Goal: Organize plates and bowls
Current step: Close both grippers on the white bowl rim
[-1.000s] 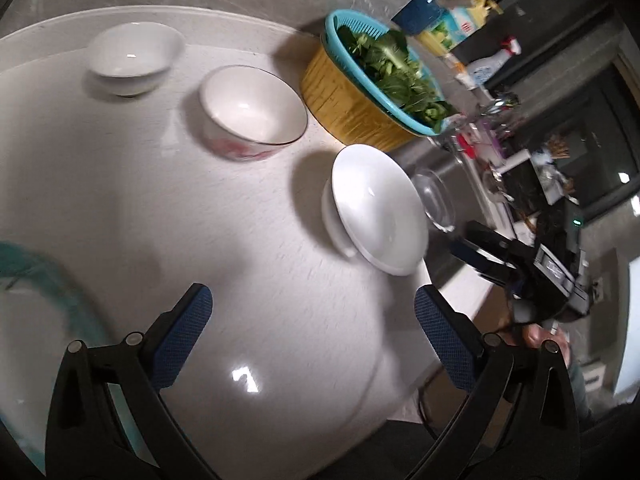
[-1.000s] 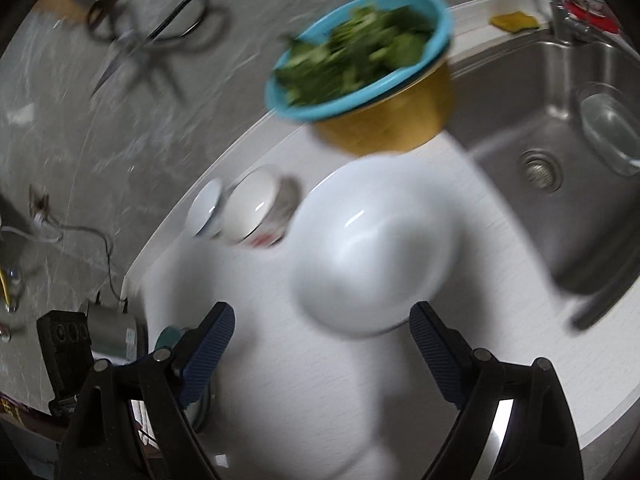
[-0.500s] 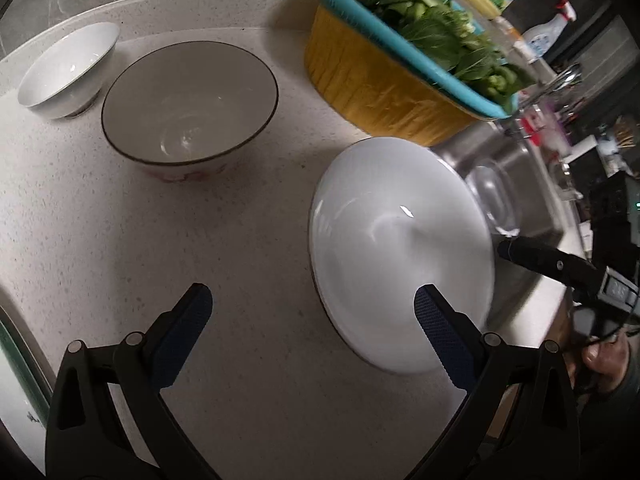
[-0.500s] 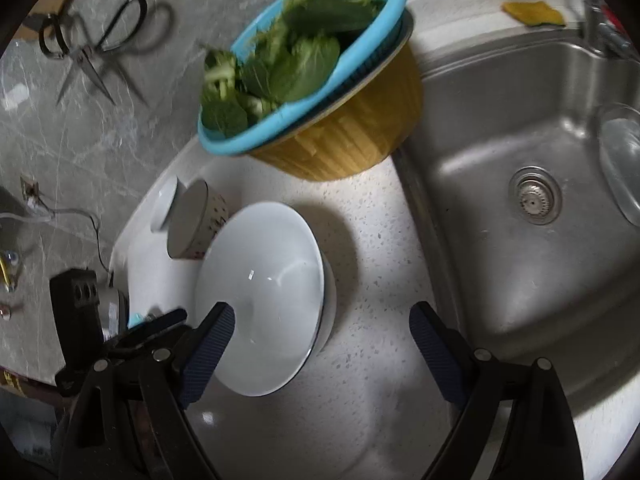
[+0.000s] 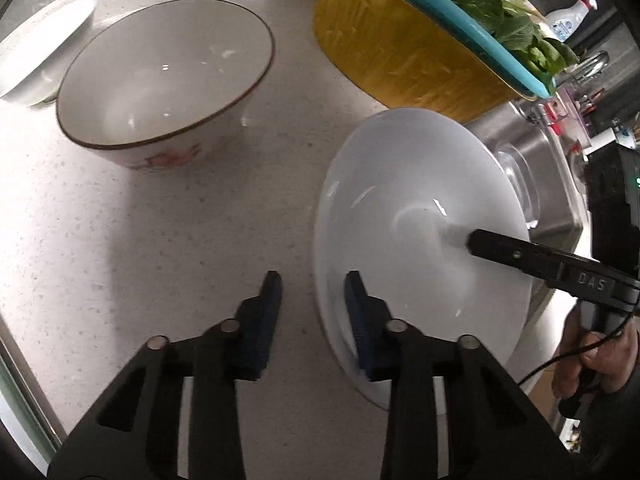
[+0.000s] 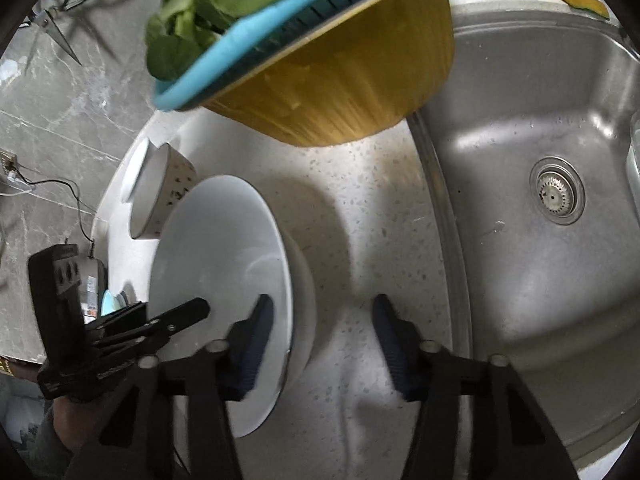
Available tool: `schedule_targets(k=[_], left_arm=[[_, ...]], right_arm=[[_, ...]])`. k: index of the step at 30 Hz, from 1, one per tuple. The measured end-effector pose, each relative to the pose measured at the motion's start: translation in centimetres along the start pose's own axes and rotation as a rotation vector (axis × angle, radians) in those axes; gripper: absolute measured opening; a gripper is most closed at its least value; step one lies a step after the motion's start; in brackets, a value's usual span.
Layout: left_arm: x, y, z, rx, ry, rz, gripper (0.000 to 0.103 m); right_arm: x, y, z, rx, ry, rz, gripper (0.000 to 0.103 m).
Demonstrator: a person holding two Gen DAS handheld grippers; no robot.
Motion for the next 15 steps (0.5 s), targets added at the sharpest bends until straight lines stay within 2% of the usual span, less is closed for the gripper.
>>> schedule_targets(k=[2, 4, 7, 15], left_arm=[[0.3, -0.1, -0.5, 0.0, 0.018, -0.005, 0.016], [1.1, 0.0, -0.5, 0.0, 0.034, 0.011, 0.013], [1.4, 0.0, -0.6, -0.002, 0.025, 0.008, 0.012], [1.0, -2.3, -2.6, 0.026, 0.024, 0.042, 0.012]], right_arm=[[-0.5, 0.2, 0.1, -0.006, -0.017, 0.01, 0.027], [-1.2, 0.2, 0.0, -0.009, -0.041, 0.01, 0.017], [-1.6, 0.4, -0.2, -0.015, -0.054, -0.034, 0.015], [-3.3, 0.3, -1.5, -0.042, -0.075, -0.046, 0.013]])
Point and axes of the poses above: each gripper's, at about its wrist camera, not at the fingertips, and y roughly the way its jaws point, x to its right, z to its top, the point moved 7 cm from there along y, roughly the way its jaws point, and after that the axes turned 1 degree about -x, right-handed, at the moved point
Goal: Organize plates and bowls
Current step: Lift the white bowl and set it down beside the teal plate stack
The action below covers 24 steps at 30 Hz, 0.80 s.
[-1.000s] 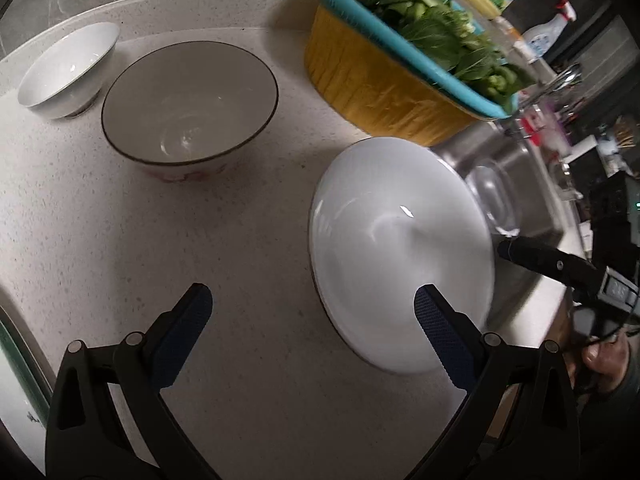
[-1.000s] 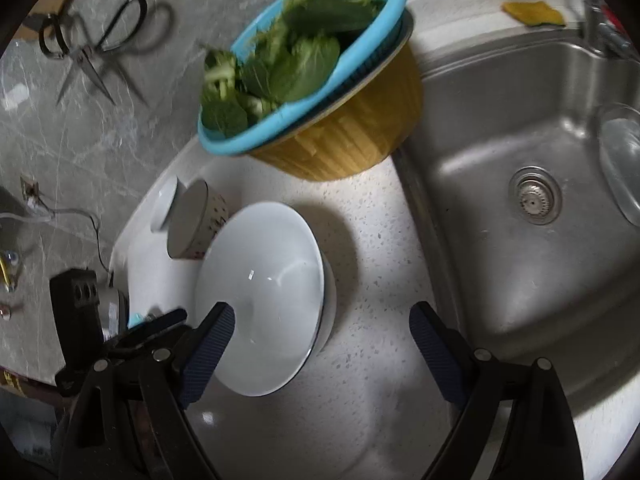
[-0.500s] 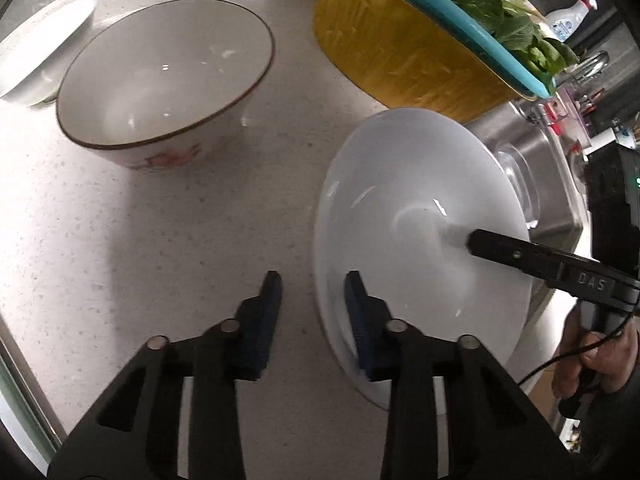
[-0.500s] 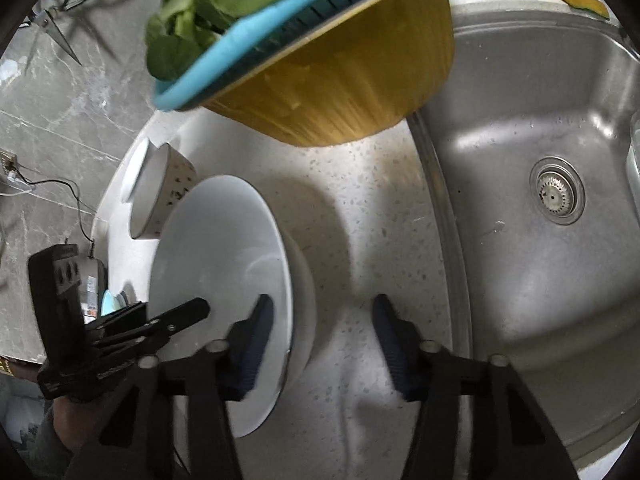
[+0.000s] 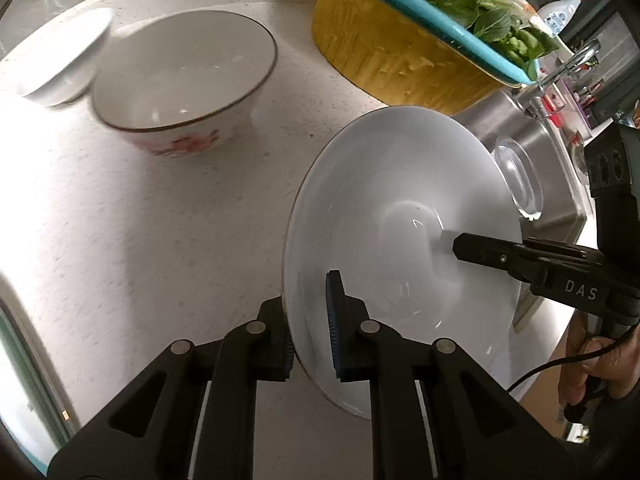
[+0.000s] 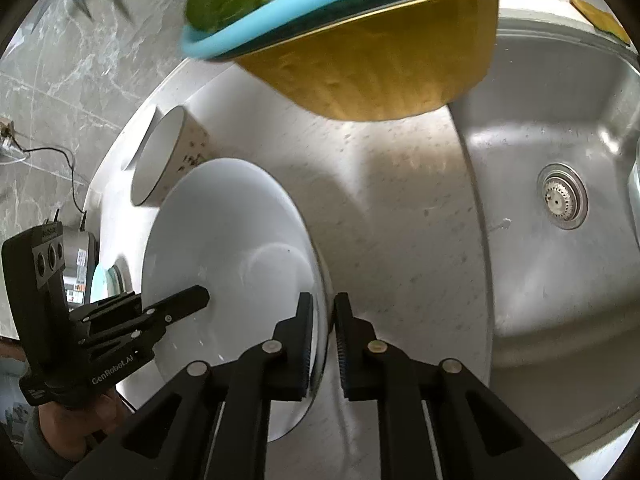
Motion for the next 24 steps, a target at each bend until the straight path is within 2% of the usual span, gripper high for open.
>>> schedule_targets(k=[6, 16, 24], left_arm=[[-0.8, -2.1, -2.1, 0.022, -0.011, 0.025, 0.012], [-6.2, -4.9, -8.4, -0.003, -0.054, 0.035, 0.012], [-10.1, -5.4, -11.8, -0.023, -0.053, 0.033, 0.012]], right_arm=[[-3.2, -0.1, -1.6, -0.01, -0.043, 0.005, 0.013], [-9.5, 2.1, -5.9, -0.071, -0.094, 0.003, 0.013], [-11.5, 4.0, -8.2, -0.106, -0.089, -0.012, 0.013]])
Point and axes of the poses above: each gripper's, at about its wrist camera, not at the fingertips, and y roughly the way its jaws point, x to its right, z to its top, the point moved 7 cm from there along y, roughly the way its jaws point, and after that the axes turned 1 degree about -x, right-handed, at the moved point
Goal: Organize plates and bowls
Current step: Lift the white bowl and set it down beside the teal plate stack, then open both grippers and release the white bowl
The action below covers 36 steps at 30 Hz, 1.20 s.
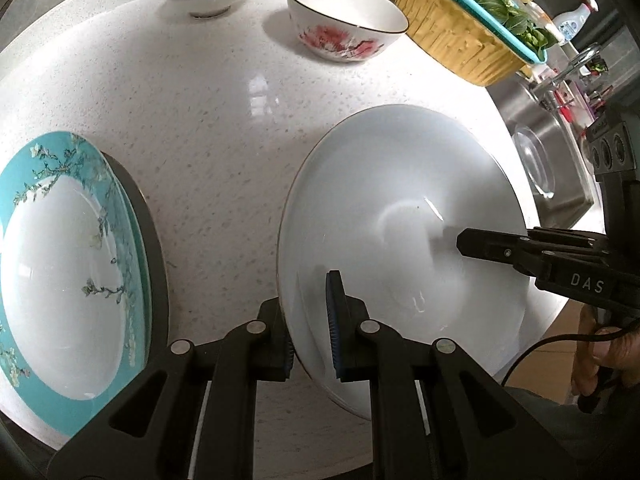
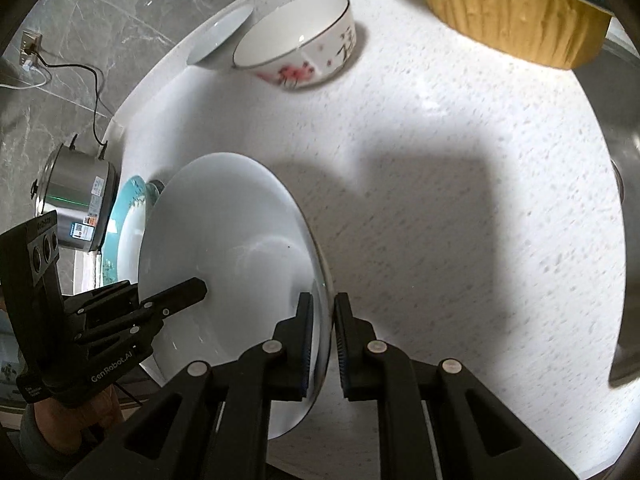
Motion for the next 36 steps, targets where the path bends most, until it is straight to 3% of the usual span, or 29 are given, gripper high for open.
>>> schedule_targets(k=[10, 16, 17, 18, 19, 20, 23, 26, 28, 30, 32, 36], left_arm=[[-0.4, 1.7, 0.0, -0.012, 0.029, 0.011, 0.012], [-0.4, 1.3, 0.5, -0.004, 0.021, 0.009, 0.017], [-0.4, 0.9, 0.7, 0.005, 0.023, 0.011, 0.027], [-0.4, 0.5, 0.7, 0.011, 0.024, 0.01, 0.049], [-0.4, -0.1, 0.9, 0.022, 0.025, 0.004, 0.063], [-0.3, -0.9, 1.0, 0.036, 0.025, -0.004, 0.08], [0.0, -3.0, 1.6, 0.071, 0.027, -0.038, 0.085], [-0.3, -4.5, 2.4, 0.105, -0.005, -0.096, 0.091], [-0.6, -5.4, 3.1, 0.124, -0.031, -0.118, 0.092], [-0.9, -5.7, 3.6, 0.126, -0.046, -0.133, 0.099], [-1.3, -6.4, 4.3, 0.126, -0.085, -0.182, 0.099], [-2.4, -8.8, 6.3, 0.155, -0.151, -0.258, 0.099]], right_arm=[[-0.1, 1.2, -0.6, 0.001, 0.017, -0.005, 0.014], [-0.1, 1.1, -0.6, 0.005, 0.026, 0.014, 0.017], [-0.1, 0.9, -0.6, 0.01, 0.031, 0.017, 0.018], [-0.1, 0.6, -0.6, 0.021, 0.034, 0.027, 0.02], [0.0, 0.1, -0.5, 0.03, 0.035, 0.034, 0.025], [-0.1, -0.6, -0.3, 0.05, 0.032, 0.045, 0.038], [0.4, -3.2, 0.6, 0.13, 0.03, 0.054, 0.066], [2.0, -5.0, 1.2, 0.193, 0.063, 0.059, 0.081], [3.5, -5.7, 1.3, 0.222, 0.115, 0.062, 0.082], [5.3, -6.3, 1.4, 0.256, 0.203, 0.109, 0.082], [6.1, -7.0, 1.5, 0.296, 0.261, 0.153, 0.085], [5.6, -8.3, 2.4, 0.351, 0.228, 0.168, 0.09]])
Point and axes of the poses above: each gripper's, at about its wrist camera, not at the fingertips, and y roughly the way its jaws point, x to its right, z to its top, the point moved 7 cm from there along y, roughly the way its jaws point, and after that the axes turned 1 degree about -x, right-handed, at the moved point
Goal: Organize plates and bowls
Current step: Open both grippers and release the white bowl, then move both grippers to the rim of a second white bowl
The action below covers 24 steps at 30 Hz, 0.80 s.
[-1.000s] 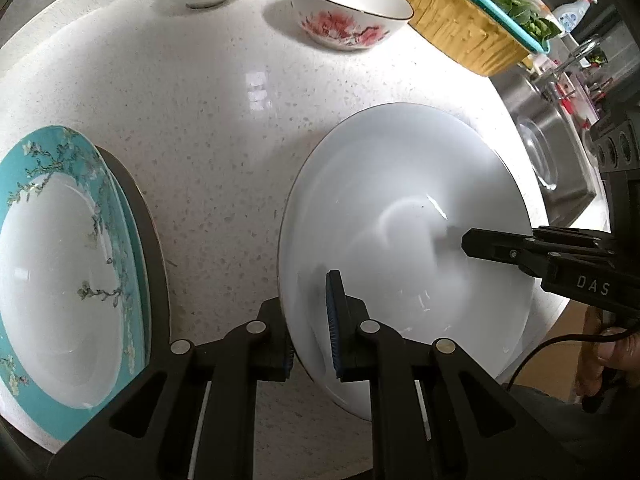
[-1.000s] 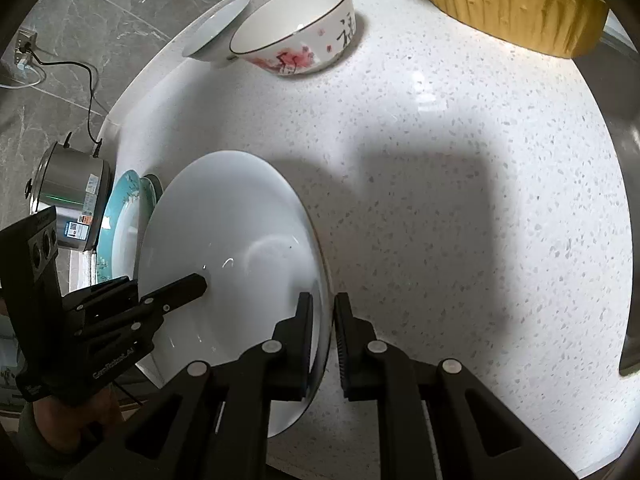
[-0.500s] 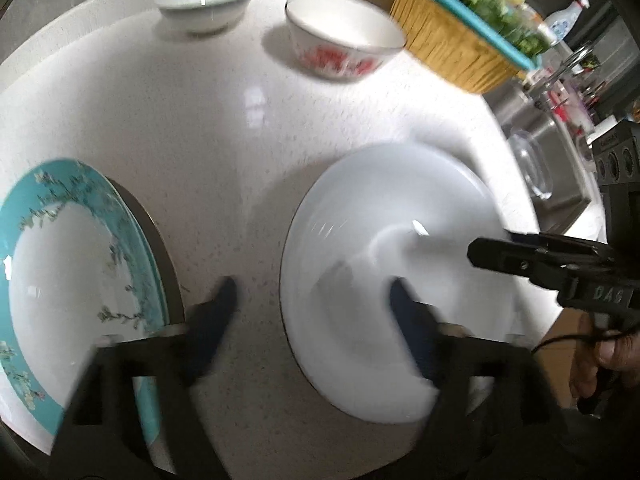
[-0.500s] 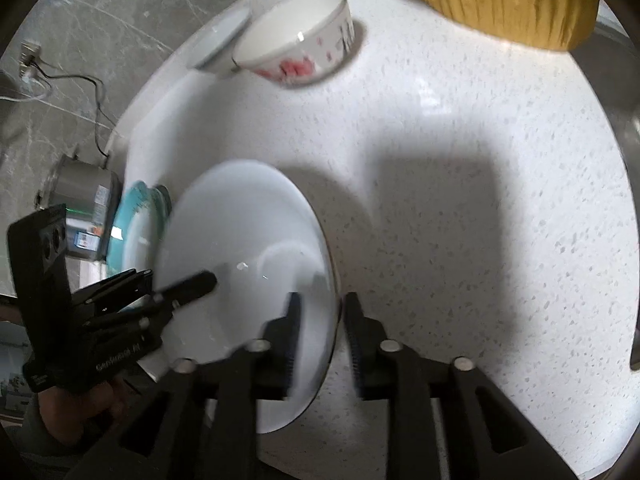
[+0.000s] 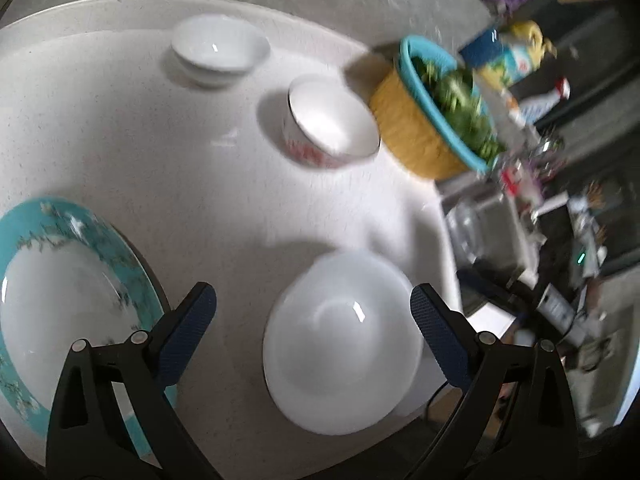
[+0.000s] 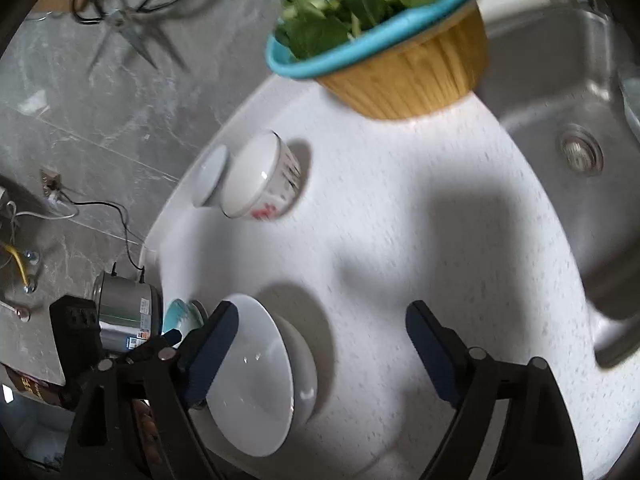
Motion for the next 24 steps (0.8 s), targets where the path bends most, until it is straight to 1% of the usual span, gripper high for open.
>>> schedule_targets(k=[4, 5, 6, 8, 11, 13, 14, 15, 16, 18, 19, 21, 22, 24], left_arm=[[-1.0, -3.5, 3.3, 0.09, -0.022, -0.021, 0.099], [-1.3, -4.2, 3.8, 0.109, -0.021, -0.028, 0.102], [-1.5, -4.8, 4.3, 0.129, -0.016, -0.031, 0.103], [-2.3, -6.2, 5.6, 0.17, 0.0, -0.015, 0.103], [-3.9, -6.8, 6.9, 0.139, -0.008, 0.015, 0.103], [-5.8, -7.4, 8.3, 0.117, -0.058, 0.01, 0.103], [-6.8, -7.6, 9.1, 0.104, -0.078, 0.025, 0.103], [-7.7, -7.6, 10.0, 0.102, -0.092, 0.059, 0.103], [-9.1, -8.0, 11.3, 0.111, -0.099, 0.115, 0.103], [-10.1, -8.6, 13.9, 0.133, -0.074, 0.166, 0.103], [-10.5, -8.8, 15.6, 0.14, -0.048, 0.205, 0.103], [-10.8, -8.1, 18.4, 0.13, 0.006, 0.259, 0.103], [-10.9, -7.4, 19.7, 0.118, 0.032, 0.281, 0.103], [-11.0, -5.5, 21.9, 0.086, 0.077, 0.314, 0.103]], right_arm=[[-1.3, 0.6, 0.5, -0.022, -0.008, 0.024, 0.09], [-1.7, 0.9, 0.6, -0.035, -0.006, 0.041, 0.09], [-2.1, 1.1, 0.8, -0.046, -0.006, 0.058, 0.09], [-3.7, 1.6, 1.3, -0.071, -0.04, 0.077, 0.09], [-6.1, 1.5, 2.9, -0.097, -0.125, 0.095, 0.09], [-7.7, 1.1, 4.6, -0.087, -0.183, 0.094, 0.09], [-9.0, 0.9, 5.9, -0.088, -0.23, 0.094, 0.09], [-9.9, 0.9, 7.1, -0.087, -0.266, 0.086, 0.09], [-10.5, 0.9, 7.9, -0.082, -0.293, 0.074, 0.09], [-12.7, 1.6, 10.7, -0.074, -0.367, 0.028, 0.09], [-13.4, 2.0, 11.6, -0.075, -0.381, 0.023, 0.09], [-15.5, 3.9, 13.9, -0.092, -0.42, 0.018, 0.09], [-16.3, 5.2, 15.0, -0.097, -0.444, 0.0, 0.09], [-17.8, 9.3, 17.1, -0.144, -0.481, -0.053, 0.09]])
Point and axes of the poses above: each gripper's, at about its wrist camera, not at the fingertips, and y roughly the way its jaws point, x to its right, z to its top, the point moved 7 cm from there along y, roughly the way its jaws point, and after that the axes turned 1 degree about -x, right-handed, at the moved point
